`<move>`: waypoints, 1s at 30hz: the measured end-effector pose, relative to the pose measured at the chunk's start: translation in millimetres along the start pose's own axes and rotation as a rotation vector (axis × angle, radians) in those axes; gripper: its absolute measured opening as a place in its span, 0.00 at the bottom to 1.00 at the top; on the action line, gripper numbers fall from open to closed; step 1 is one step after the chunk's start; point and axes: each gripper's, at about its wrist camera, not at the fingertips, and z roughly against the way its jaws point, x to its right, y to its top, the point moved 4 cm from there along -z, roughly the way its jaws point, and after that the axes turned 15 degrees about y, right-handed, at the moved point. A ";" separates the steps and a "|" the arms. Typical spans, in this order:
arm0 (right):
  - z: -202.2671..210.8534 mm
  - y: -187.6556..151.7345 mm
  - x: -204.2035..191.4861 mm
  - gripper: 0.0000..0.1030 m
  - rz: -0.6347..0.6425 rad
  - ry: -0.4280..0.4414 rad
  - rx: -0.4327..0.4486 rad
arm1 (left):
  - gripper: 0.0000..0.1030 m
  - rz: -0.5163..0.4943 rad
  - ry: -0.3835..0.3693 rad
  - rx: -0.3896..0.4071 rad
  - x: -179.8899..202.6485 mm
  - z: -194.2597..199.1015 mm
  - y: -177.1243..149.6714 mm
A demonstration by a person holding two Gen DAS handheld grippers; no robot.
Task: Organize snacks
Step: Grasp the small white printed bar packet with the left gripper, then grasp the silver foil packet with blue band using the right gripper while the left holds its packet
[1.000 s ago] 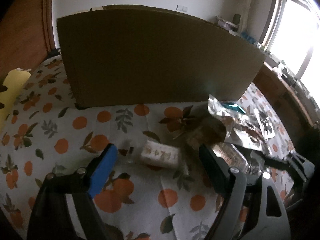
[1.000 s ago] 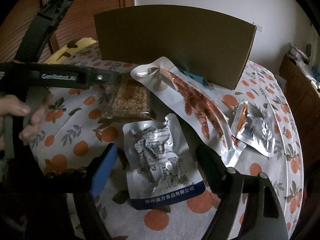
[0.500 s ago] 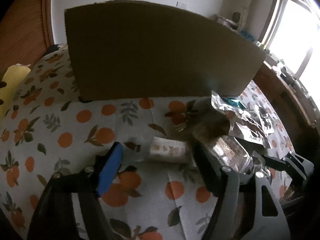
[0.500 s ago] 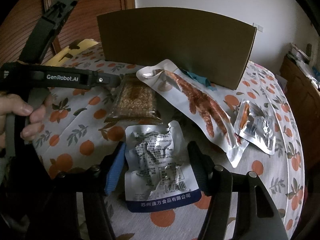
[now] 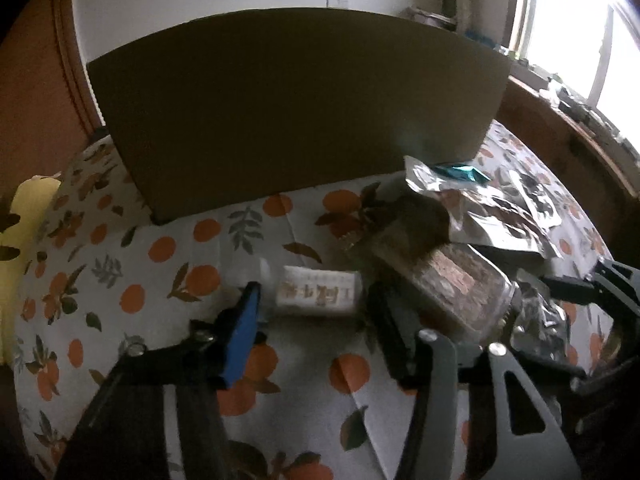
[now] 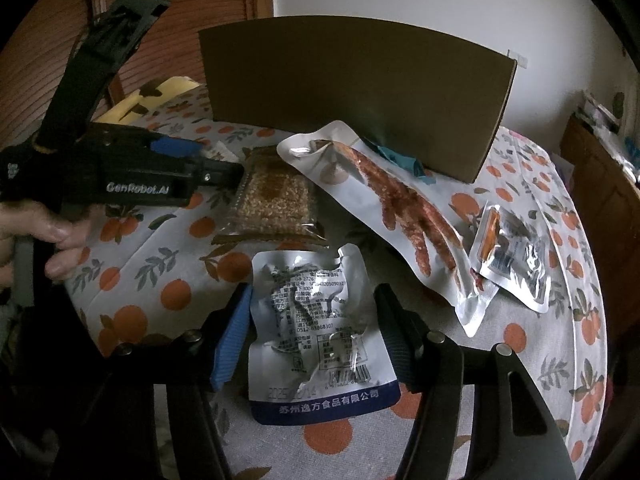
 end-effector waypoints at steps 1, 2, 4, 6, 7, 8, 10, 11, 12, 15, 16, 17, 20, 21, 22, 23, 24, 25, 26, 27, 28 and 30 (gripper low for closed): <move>0.1 -0.1 -0.7 0.60 -0.001 0.001 0.003 | 0.44 0.003 -0.010 0.001 -1.2 2.2 -1.2; 0.7 -0.2 0.2 0.60 -0.004 0.004 0.005 | 0.44 0.004 -0.010 0.003 -2.7 3.6 -2.0; 1.4 -0.3 -0.1 0.59 -0.012 0.013 0.010 | 0.43 0.012 -0.006 0.011 -5.9 7.0 -3.5; 2.3 0.1 0.1 0.59 -0.021 0.021 0.012 | 0.43 0.019 -0.018 0.011 -9.2 10.3 -4.6; 2.8 0.1 0.5 0.59 -0.025 0.025 0.013 | 0.43 0.023 -0.021 0.013 -10.7 11.6 -5.0; 3.1 0.0 1.0 0.59 -0.031 0.029 0.014 | 0.43 0.027 -0.025 0.016 -12.0 13.8 -4.8; 4.6 0.3 2.9 0.58 -0.047 0.040 0.018 | 0.43 0.037 -0.036 0.026 -13.2 19.3 -4.1; 5.8 0.3 3.4 0.58 -0.052 0.044 0.022 | 0.43 0.039 -0.041 0.029 -12.4 21.9 -4.0; 7.0 0.8 3.8 0.58 -0.055 0.047 0.026 | 0.43 0.041 -0.047 0.032 -12.2 24.2 -3.7; 10.7 2.9 2.7 0.58 -0.051 0.042 0.027 | 0.43 0.042 -0.050 0.057 -13.8 33.8 -2.7; 11.6 3.2 3.2 0.58 -0.050 0.042 0.028 | 0.43 0.044 -0.052 0.061 -14.5 36.1 -2.5; 13.2 4.5 2.8 0.58 -0.048 0.038 0.031 | 0.43 0.047 -0.057 0.065 -14.8 38.0 -1.7; 20.1 7.9 1.6 0.58 -0.044 0.035 0.045 | 0.43 0.055 -0.063 0.076 -17.6 45.2 0.0; 23.3 9.9 0.8 0.58 -0.042 0.036 0.051 | 0.43 0.055 -0.064 0.082 -19.5 48.6 0.4; 27.6 13.6 -0.1 0.58 -0.037 0.034 0.061 | 0.43 0.055 -0.064 0.088 -17.5 50.6 2.5; 30.1 15.2 -0.9 0.58 -0.033 0.032 0.065 | 0.44 0.056 -0.066 0.096 -17.9 54.2 4.7; 33.4 18.7 -1.4 0.58 -0.027 0.028 0.071 | 0.44 0.055 -0.069 0.104 -18.5 57.6 7.0; 37.5 23.6 -2.2 0.58 -0.019 0.022 0.078 | 0.44 0.054 -0.069 0.110 -18.4 60.3 9.8; 39.5 26.5 -2.2 0.58 -0.015 0.020 0.080 | 0.44 0.053 -0.068 0.118 -18.9 63.2 12.7; 43.0 30.9 -2.6 0.58 -0.008 0.017 0.086 | 0.44 0.053 -0.069 0.127 -19.9 66.8 16.0; 46.3 35.1 -3.1 0.58 -0.001 0.014 0.091 | 0.44 0.052 -0.069 0.134 -20.2 69.5 18.9; 51.1 40.1 -2.7 0.58 0.010 0.008 0.098 | 0.44 0.051 -0.068 0.147 -21.9 74.4 22.9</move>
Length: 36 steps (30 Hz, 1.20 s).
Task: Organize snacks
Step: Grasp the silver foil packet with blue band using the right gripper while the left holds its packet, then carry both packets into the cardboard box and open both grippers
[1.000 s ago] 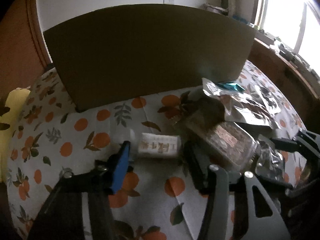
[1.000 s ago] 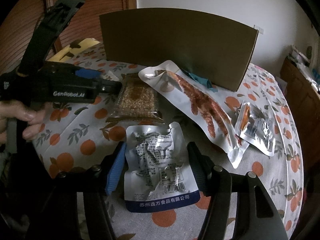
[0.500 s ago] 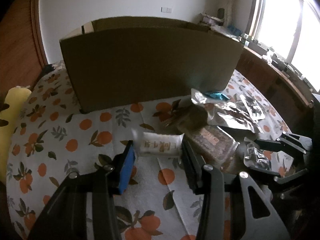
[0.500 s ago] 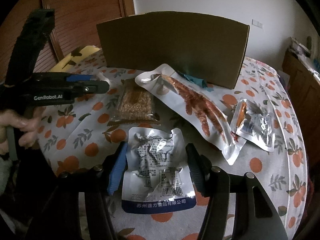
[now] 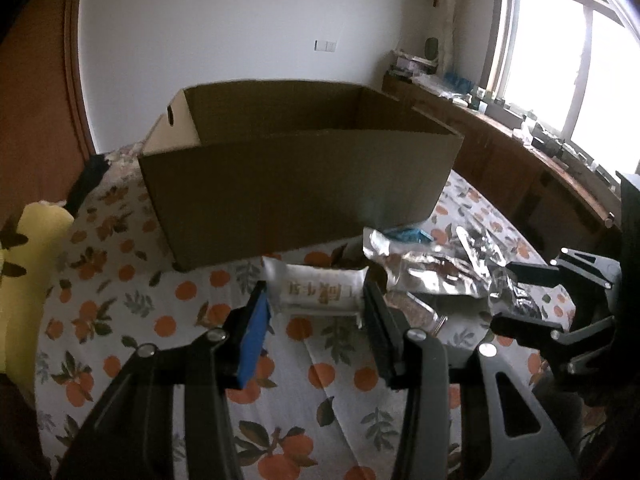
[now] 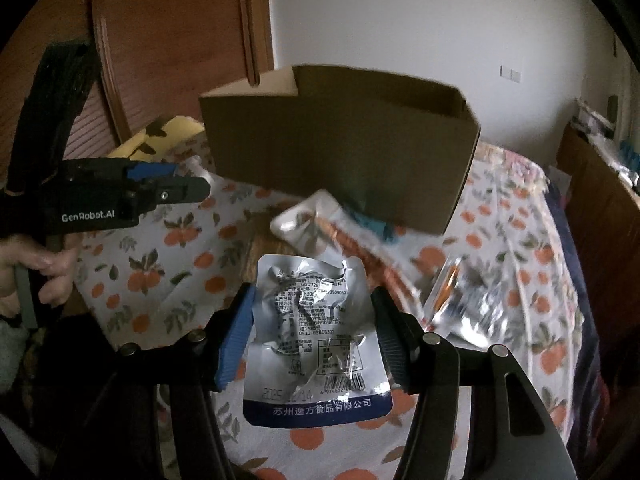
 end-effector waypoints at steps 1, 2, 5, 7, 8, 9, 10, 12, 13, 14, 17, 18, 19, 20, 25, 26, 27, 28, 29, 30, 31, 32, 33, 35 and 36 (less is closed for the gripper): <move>3.0 4.6 -0.4 0.58 0.007 -0.004 0.006 | 0.44 -0.001 -0.001 0.006 -0.4 2.2 2.3; 5.2 7.1 0.6 0.58 0.011 -0.005 0.008 | 0.44 -0.003 -0.001 0.013 -0.8 4.8 5.2; 12.3 18.2 1.9 0.58 0.027 -0.015 0.019 | 0.44 -0.010 0.000 0.032 -0.8 10.8 12.9; 15.4 24.7 3.1 0.58 0.033 -0.020 0.026 | 0.44 -0.015 0.000 0.042 -1.1 14.3 19.3; 16.8 27.9 3.0 0.58 0.036 -0.020 0.029 | 0.44 -0.017 0.000 0.045 -1.0 15.0 21.1; 17.8 31.3 3.5 0.58 0.039 -0.021 0.031 | 0.44 -0.020 0.001 0.049 -1.1 16.0 24.0; 18.5 35.0 3.9 0.58 0.044 -0.022 0.033 | 0.44 -0.022 0.001 0.054 -1.5 16.5 27.1; 18.5 41.2 4.9 0.58 0.046 -0.016 0.031 | 0.44 -0.022 0.003 0.061 -2.7 16.6 31.9; 18.7 43.5 5.8 0.58 0.046 -0.013 0.031 | 0.44 -0.023 0.002 0.063 -3.2 16.2 34.2; 18.9 45.8 6.0 0.58 0.049 -0.013 0.034 | 0.44 -0.023 0.002 0.065 -3.7 16.3 36.1; 18.9 53.1 5.7 0.58 0.060 -0.014 0.038 | 0.44 -0.023 0.005 0.073 -5.5 16.3 42.1; 18.9 56.4 5.4 0.58 0.063 -0.013 0.040 | 0.44 -0.021 0.005 0.075 -6.1 16.9 43.8; 19.0 59.0 5.2 0.58 0.066 -0.011 0.041 | 0.44 -0.020 0.006 0.078 -7.4 17.0 46.4; 19.1 60.9 5.3 0.58 0.069 -0.011 0.043 | 0.44 -0.021 0.006 0.080 -8.1 17.6 48.6; 17.3 79.8 7.2 0.58 0.091 -0.016 0.052 | 0.44 -0.024 0.012 0.097 -12.3 19.1 61.0; 16.6 83.6 7.5 0.58 0.094 -0.016 0.055 | 0.44 -0.021 0.009 0.100 -14.0 18.5 64.3; 16.0 86.6 8.5 0.58 0.097 -0.017 0.057 | 0.44 -0.014 0.005 0.102 -16.1 17.6 68.9; 14.6 92.1 9.2 0.58 0.103 -0.018 0.060 | 0.44 -0.012 0.002 0.106 -17.7 16.6 72.9; 13.5 96.4 9.9 0.58 0.107 -0.018 0.062 | 0.44 -0.011 -0.001 0.108 -18.6 16.0 75.8; 12.1 101.5 11.0 0.58 0.111 -0.018 0.064 | 0.44 -0.011 -0.002 0.113 -19.3 15.2 81.0; 10.7 105.4 12.1 0.58 0.116 -0.020 0.065 | 0.44 -0.013 -0.001 0.118 -19.9 14.4 85.9; 9.3 109.2 12.7 0.58 0.122 -0.024 0.067 | 0.44 -0.017 -0.001 0.127 -19.8 13.6 91.9; 7.5 114.3 13.9 0.58 0.125 -0.024 0.071 | 0.44 -0.020 -0.001 0.134 -19.2 13.1 97.1; 2.9 125.0 17.4 0.58 0.129 -0.019 0.078 | 0.44 -0.026 -0.001 0.149 -19.1 10.8 107.4; 1.0 128.8 18.2 0.58 0.132 -0.019 0.080 | 0.44 -0.027 -0.002 0.154 -19.3 9.2 111.6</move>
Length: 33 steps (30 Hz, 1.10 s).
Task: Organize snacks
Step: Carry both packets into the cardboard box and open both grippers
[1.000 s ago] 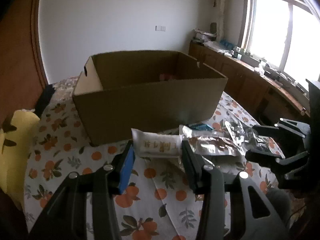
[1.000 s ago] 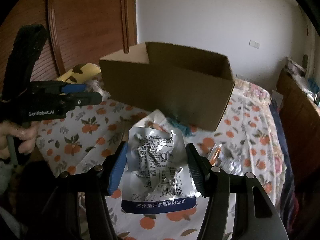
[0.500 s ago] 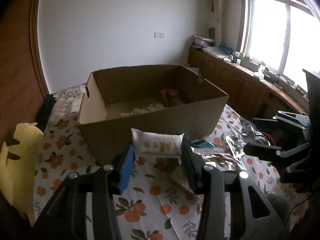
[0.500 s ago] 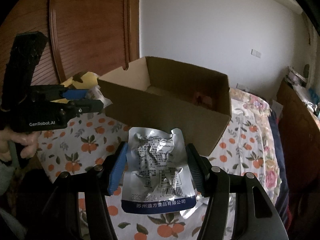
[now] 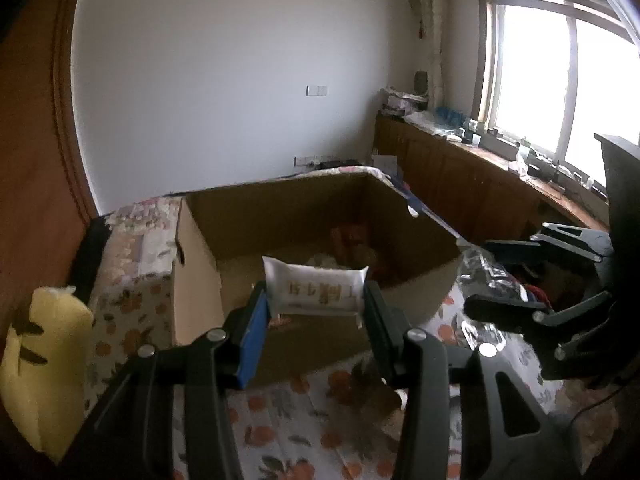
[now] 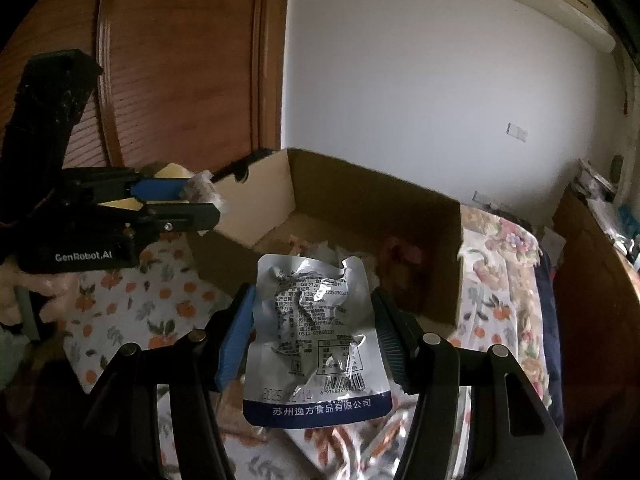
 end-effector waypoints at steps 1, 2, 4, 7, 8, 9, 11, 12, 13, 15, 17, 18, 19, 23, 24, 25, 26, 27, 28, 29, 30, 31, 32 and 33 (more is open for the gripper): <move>-2.9 4.4 2.2 0.58 0.002 0.000 0.003 | 0.44 -0.001 -0.001 0.008 -0.8 -3.7 5.2; -5.1 8.4 4.3 0.58 0.002 0.002 0.007 | 0.44 0.000 -0.002 0.012 -1.9 -7.3 8.4; -9.1 14.5 9.8 0.58 0.002 0.004 0.014 | 0.44 0.006 -0.004 0.016 -5.2 -15.5 14.5; -17.1 24.0 19.6 0.58 -0.001 0.005 0.025 | 0.44 0.023 -0.004 0.016 -11.8 -29.6 21.7; -19.3 25.9 22.1 0.58 -0.003 0.007 0.028 | 0.44 0.028 -0.005 0.016 -13.3 -33.7 24.1; -23.3 29.1 26.7 0.58 -0.009 0.010 0.031 | 0.44 0.031 -0.005 0.016 -14.6 -37.5 25.6; -31.8 34.1 33.7 0.58 -0.016 0.011 0.031 | 0.44 0.031 0.002 0.018 -17.8 -48.0 29.8; -34.5 35.8 36.5 0.58 -0.019 0.011 0.031 | 0.44 0.031 0.004 0.017 -19.1 -53.1 31.0; -39.7 37.3 40.8 0.58 -0.025 0.013 0.031 | 0.44 0.032 0.005 0.015 -18.8 -56.7 31.2; -50.6 40.1 49.4 0.58 -0.039 0.013 0.031 | 0.44 0.038 0.005 0.001 -21.5 -69.8 30.3; -59.4 40.3 57.0 0.58 -0.056 0.013 0.031 | 0.44 0.045 0.005 -0.018 -22.5 -81.2 27.4; -64.7 40.1 61.0 0.58 -0.068 0.015 0.029 | 0.44 0.044 0.007 -0.023 -22.7 -86.2 25.4; -69.6 39.7 66.5 0.58 -0.083 0.015 0.031 | 0.44 0.043 0.010 -0.029 -23.1 -90.9 22.9; -82.8 39.2 79.9 0.58 -0.129 0.019 0.036 | 0.44 0.042 0.011 -0.050 -19.7 -103.9 15.1; -85.5 38.1 82.5 0.58 -0.134 0.021 0.033 | 0.44 0.042 0.009 -0.053 -18.8 -105.8 13.5; -89.1 36.3 84.7 0.58 -0.137 0.018 0.027 | 0.44 0.042 0.008 -0.056 -18.4 -107.4 12.2; -90.7 36.0 87.0 0.58 -0.136 0.014 0.023 | 0.44 0.040 0.008 -0.058 -17.6 -109.1 10.5; -93.8 34.1 89.0 0.58 -0.138 0.009 0.017 | 0.44 0.039 0.009 -0.058 -17.0 -110.1 9.3; -96.2 33.9 90.2 0.58 -0.143 0.009 0.012 | 0.44 0.039 0.010 -0.062 -16.7 -111.6 7.9; -99.0 32.4 91.7 0.58 -0.148 0.012 0.006 | 0.44 0.039 0.009 -0.065 -16.2 -112.6 7.0; -102.2 31.2 92.0 0.58 -0.153 0.011 -0.001 | 0.44 0.039 0.009 -0.067 -15.8 -113.4 6.6; -104.9 28.8 92.5 0.58 -0.151 0.004 -0.008 | 0.44 0.039 0.008 -0.070 -14.7 -114.2 5.5; -106.1 28.1 93.0 0.58 -0.150 -0.001 -0.009 | 0.44 0.035 0.007 -0.072 -13.1 -114.5 4.4; -107.8 26.5 93.4 0.58 -0.152 -0.004 -0.012 | 0.44 0.033 0.008 -0.071 -12.3 -114.5 3.6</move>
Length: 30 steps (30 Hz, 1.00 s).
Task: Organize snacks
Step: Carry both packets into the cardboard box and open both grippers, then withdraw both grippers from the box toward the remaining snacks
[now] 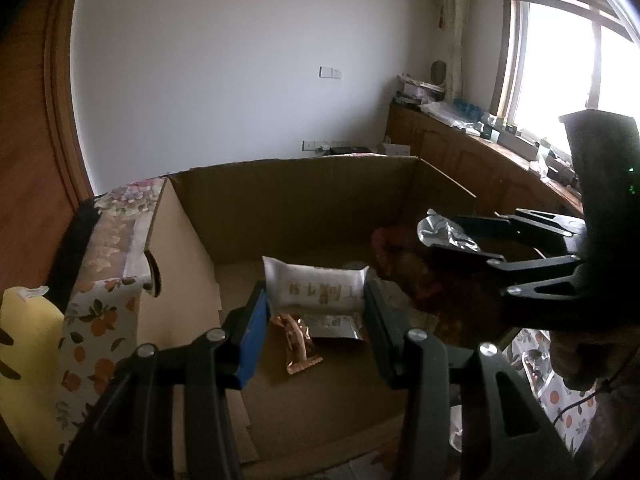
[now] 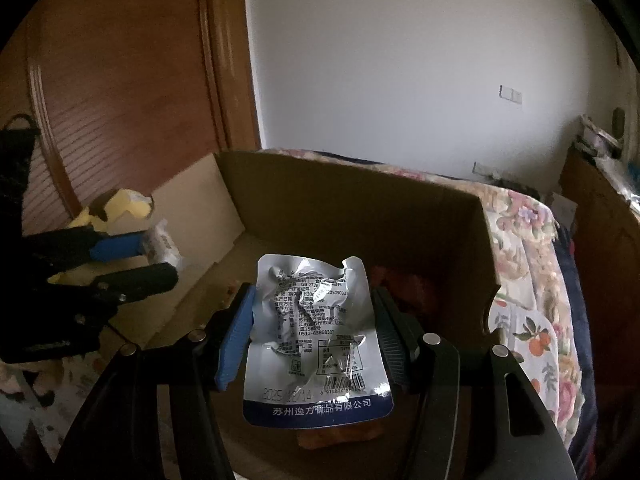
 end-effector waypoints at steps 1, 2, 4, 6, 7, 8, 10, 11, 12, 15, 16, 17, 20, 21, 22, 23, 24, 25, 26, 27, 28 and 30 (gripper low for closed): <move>-0.7 -1.5 0.3 0.58 -0.003 -0.001 -0.001 | 0.45 -0.005 0.004 -0.001 1.2 -0.4 -1.7; -1.4 -2.7 0.6 0.58 -0.006 -0.002 -0.002 | 0.45 -0.009 0.009 -0.001 2.2 -0.6 -2.6; -2.5 -5.6 2.9 0.58 -0.009 -0.002 -0.006 | 0.45 -0.010 0.011 -0.005 3.4 -1.3 -5.3; -4.1 -6.6 3.9 0.58 -0.009 -0.005 -0.010 | 0.47 0.000 0.010 -0.014 3.2 -2.3 -6.4; -4.4 -7.3 3.8 0.59 -0.008 -0.005 -0.011 | 0.47 0.002 0.008 -0.016 3.2 -2.3 -5.9; -5.2 -7.1 4.5 0.59 -0.009 -0.005 -0.012 | 0.47 0.005 0.008 -0.014 3.2 -1.5 -6.1; -6.5 -7.9 4.2 0.59 -0.013 0.002 -0.016 | 0.48 0.007 0.011 -0.010 3.1 -0.4 -5.7; -6.3 -7.7 5.6 0.59 -0.014 0.008 -0.020 | 0.50 0.009 0.012 -0.009 3.1 -0.2 -5.5; -5.7 -8.0 5.9 0.59 -0.011 0.007 -0.022 | 0.52 0.010 0.012 -0.013 3.5 -0.3 -5.4; 0.2 -5.8 1.9 0.60 0.002 -0.008 -0.006 | 0.55 0.010 0.020 -0.027 5.3 1.8 -4.8; 3.3 -5.1 0.7 0.61 -0.002 -0.001 0.000 | 0.55 0.008 0.024 -0.025 5.5 3.6 -4.2; 6.8 -4.6 -0.7 0.63 -0.006 0.003 0.004 | 0.57 0.005 0.027 -0.023 6.6 6.4 -3.1; 17.3 -6.5 -5.9 0.63 -0.004 0.005 0.015 | 0.68 0.002 0.037 -0.003 6.3 17.9 0.1; 23.0 -7.4 -7.6 0.63 -0.004 0.003 0.016 | 0.68 0.001 0.045 0.005 6.4 21.6 1.7; 27.1 -8.7 -9.2 0.63 -0.004 0.004 0.018 | 0.68 0.001 0.053 0.007 5.6 24.0 2.8; 31.8 -10.2 -10.3 0.63 -0.004 0.006 0.019 | 0.68 0.005 0.057 0.010 5.5 27.5 3.5; 39.9 -13.0 -12.3 0.63 -0.004 0.009 0.021 | 0.68 0.013 0.053 0.013 5.5 31.7 3.6; 46.6 -15.4 -14.3 0.63 -0.002 0.010 0.024 | 0.68 0.020 0.047 0.015 5.4 35.4 3.3; 53.3 -18.3 -15.7 0.63 -0.002 0.013 0.024 | 0.68 0.026 0.035 0.019 6.3 40.8 2.4; 58.0 -21.5 -17.3 0.63 -0.003 0.016 0.022 | 0.68 0.027 0.031 0.022 7.4 44.6 1.0; 66.7 -26.9 -18.9 0.63 -0.008 0.023 0.018 | 0.68 0.029 0.030 0.024 8.2 48.2 -0.5; 78.4 -35.9 -20.9 0.64 -0.012 0.024 0.016 | 0.69 0.033 0.023 0.029 11.0 58.0 -7.4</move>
